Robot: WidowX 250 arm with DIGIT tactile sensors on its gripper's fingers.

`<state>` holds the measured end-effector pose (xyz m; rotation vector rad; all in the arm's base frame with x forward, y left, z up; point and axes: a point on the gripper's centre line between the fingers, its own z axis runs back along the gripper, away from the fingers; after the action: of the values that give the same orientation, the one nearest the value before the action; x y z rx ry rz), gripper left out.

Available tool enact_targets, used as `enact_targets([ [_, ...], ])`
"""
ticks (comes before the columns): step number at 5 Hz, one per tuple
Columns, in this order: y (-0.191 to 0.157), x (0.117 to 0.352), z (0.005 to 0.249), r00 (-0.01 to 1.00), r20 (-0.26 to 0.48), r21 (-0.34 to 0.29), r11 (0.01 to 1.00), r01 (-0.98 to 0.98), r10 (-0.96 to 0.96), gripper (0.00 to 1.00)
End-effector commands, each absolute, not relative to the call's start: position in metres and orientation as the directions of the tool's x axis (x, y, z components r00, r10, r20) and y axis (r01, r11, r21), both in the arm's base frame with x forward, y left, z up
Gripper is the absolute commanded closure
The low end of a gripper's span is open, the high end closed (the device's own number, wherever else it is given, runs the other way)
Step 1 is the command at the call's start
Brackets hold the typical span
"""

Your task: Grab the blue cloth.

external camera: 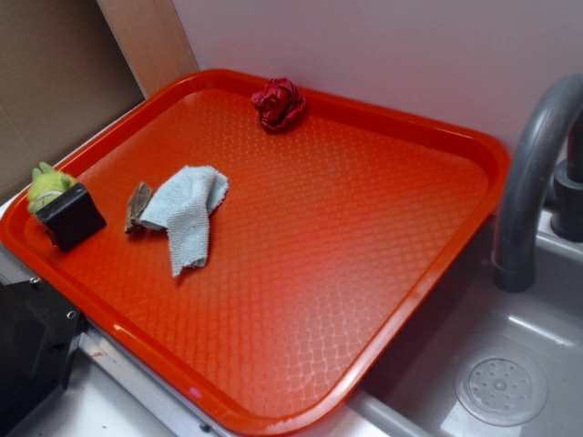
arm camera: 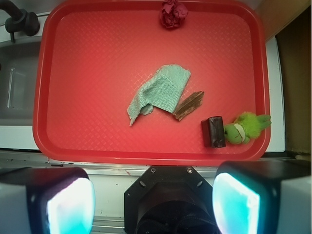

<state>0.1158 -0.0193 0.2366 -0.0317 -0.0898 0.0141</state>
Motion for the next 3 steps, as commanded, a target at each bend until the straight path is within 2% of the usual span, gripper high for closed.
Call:
enact_targets([
  [1,-0.019,0.116,0.237,0.996,0.089,-0.032,0.999,-0.013,0.016,0.0],
  [2,-0.028,0.141,0.2,0.965,0.199,-0.004,0.984,-0.176,0.173,0.0],
  [3,-0.021,0.161,0.165,0.915,0.186,-0.108,0.933,-0.343,0.358,0.0],
])
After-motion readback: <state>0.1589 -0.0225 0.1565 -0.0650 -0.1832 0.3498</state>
